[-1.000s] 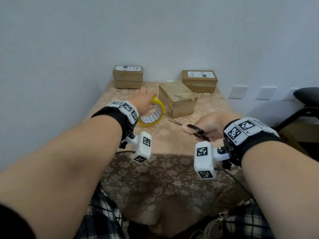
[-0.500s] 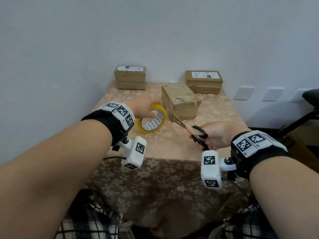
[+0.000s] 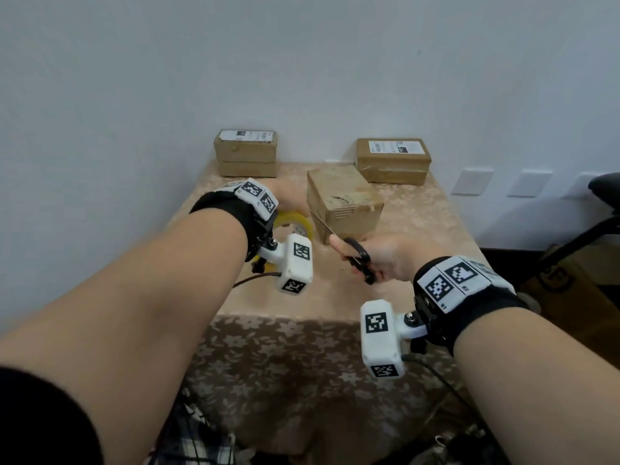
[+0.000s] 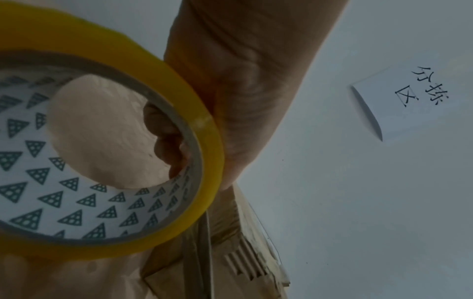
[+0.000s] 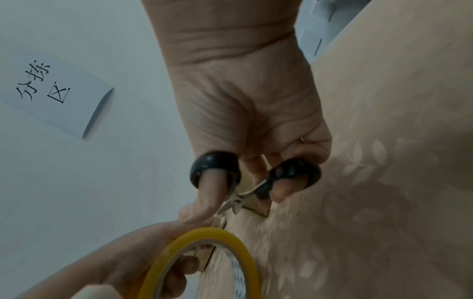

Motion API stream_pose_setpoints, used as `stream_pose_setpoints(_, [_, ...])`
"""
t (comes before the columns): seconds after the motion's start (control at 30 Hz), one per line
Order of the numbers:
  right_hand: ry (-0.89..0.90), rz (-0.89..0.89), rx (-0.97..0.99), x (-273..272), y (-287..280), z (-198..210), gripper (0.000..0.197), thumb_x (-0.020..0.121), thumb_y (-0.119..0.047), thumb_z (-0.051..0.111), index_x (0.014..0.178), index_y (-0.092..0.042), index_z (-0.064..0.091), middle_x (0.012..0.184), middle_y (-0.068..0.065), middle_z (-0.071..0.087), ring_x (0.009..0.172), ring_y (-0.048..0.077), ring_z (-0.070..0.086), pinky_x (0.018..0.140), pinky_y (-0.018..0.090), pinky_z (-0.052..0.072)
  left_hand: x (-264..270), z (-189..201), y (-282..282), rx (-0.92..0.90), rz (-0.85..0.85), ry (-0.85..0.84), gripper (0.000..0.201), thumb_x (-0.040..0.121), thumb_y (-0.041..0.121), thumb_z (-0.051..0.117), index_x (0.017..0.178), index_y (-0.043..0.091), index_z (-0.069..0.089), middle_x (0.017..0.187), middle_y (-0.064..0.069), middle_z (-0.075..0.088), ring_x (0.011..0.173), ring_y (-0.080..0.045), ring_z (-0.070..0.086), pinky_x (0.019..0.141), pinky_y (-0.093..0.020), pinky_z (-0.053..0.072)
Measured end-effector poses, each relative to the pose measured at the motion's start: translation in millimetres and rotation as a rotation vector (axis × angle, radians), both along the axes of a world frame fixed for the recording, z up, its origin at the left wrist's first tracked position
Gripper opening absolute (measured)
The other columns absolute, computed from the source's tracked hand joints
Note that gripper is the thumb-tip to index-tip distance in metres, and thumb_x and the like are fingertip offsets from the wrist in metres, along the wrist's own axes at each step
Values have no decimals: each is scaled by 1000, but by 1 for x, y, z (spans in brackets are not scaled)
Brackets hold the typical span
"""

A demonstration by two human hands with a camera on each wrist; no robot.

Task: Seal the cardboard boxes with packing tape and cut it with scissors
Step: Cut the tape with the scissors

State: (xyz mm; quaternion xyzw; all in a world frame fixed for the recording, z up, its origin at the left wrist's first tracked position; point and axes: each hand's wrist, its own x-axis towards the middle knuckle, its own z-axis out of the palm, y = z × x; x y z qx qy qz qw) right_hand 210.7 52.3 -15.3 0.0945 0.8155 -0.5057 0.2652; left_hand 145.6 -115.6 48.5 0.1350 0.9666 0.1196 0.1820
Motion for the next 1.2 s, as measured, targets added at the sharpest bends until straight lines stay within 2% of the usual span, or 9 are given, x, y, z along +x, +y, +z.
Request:
stream_pose_setpoints(0.13, [66,30,4,-1,2,-8,61,66,-68,63,84,-11,57,53,-1,50,52,15,40,49,25,24,3,-1,8,-17,29,14,36,98,19,49,128,-1,50,130,-17,52,95,-19,42,51,-15,37])
stream_pose_setpoints(0.3, [130,36,14,-2,6,-9,53,71,-62,64,80,-10,57,52,1,49,46,14,38,39,19,25,-6,-11,1,24,180,-35,42,85,30,66,120,7,59,120,-5,59,114,-28,55,83,-31,43])
stream_pose_setpoints(0.4, [151,20,15,-2,7,-8,49,76,-55,68,80,-8,57,49,1,48,45,15,39,42,19,30,-12,-16,-3,89,247,-21,51,77,32,72,120,8,61,124,-14,60,115,-32,57,86,-37,47])
stream_pose_setpoints(0.53, [208,-19,46,1,9,-10,52,72,-52,74,89,-4,65,49,2,50,48,16,40,48,23,31,0,-11,0,73,213,-22,38,90,23,61,122,2,58,125,-14,58,116,-32,54,90,-35,44])
stream_pose_setpoints(0.7, [230,27,134,1,12,-6,31,69,-54,76,75,-24,69,49,0,52,50,16,42,48,22,30,7,-12,-9,90,147,75,13,91,20,57,91,7,62,92,-10,58,70,-17,47,61,-23,39])
stream_pose_setpoints(0.87, [228,184,484,-3,11,4,48,72,-58,72,64,-12,59,54,0,60,56,15,55,54,25,40,9,-18,-24,279,46,142,19,86,23,63,85,6,70,81,-5,63,78,-19,54,63,-26,41])
stream_pose_setpoints(1.0, [222,241,618,-7,13,11,54,71,-57,75,77,-5,64,63,7,65,65,22,61,73,32,52,4,-18,-23,171,-207,276,17,89,23,56,72,21,59,137,4,53,107,-21,60,90,-36,47])
stream_pose_setpoints(1.07, [225,238,630,-9,13,15,52,72,-52,77,81,-3,62,66,10,65,61,23,60,66,31,52,2,-14,-18,-15,-348,312,19,91,24,51,74,18,56,151,15,31,93,-20,64,81,-39,51])
stream_pose_setpoints(1.2, [248,293,760,-9,10,20,43,78,-42,75,77,-2,59,58,8,61,51,22,57,50,26,45,-8,-16,-10,-262,-439,347,18,92,19,47,79,9,53,152,20,25,53,-13,46,54,-30,41])
